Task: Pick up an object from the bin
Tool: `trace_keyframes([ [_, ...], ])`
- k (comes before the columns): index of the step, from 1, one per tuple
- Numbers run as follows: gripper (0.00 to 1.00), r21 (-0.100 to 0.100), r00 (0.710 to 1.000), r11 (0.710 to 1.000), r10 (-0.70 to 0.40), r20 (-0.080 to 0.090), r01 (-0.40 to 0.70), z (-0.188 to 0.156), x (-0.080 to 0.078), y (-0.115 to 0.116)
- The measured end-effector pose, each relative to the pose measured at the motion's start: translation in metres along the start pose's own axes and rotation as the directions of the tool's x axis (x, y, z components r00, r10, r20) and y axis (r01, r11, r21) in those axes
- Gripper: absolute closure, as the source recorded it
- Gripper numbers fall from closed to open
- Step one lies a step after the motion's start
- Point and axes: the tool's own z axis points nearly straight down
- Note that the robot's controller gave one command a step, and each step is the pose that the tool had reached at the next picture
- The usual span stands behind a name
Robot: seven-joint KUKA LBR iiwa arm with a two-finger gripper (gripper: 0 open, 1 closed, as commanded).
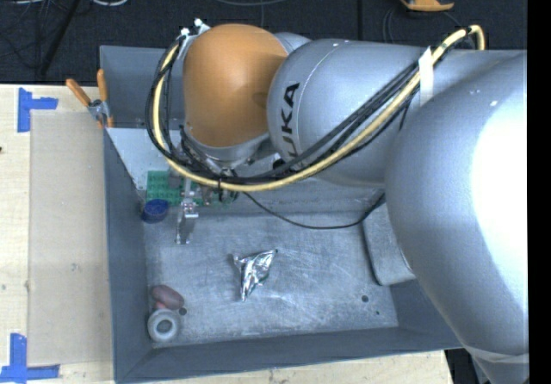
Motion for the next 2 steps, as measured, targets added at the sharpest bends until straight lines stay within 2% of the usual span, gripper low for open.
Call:
trace_keyframes([
  [1, 0.00, 0.005, 0.981, 0.981, 0.194, -0.005, -0.194, 0.088, -0.002, -0.049],
  [2, 0.00, -0.005, 0.999, 0.999, 0.043, 0.007, -0.043, 0.113, 0.029, -0.097],
])
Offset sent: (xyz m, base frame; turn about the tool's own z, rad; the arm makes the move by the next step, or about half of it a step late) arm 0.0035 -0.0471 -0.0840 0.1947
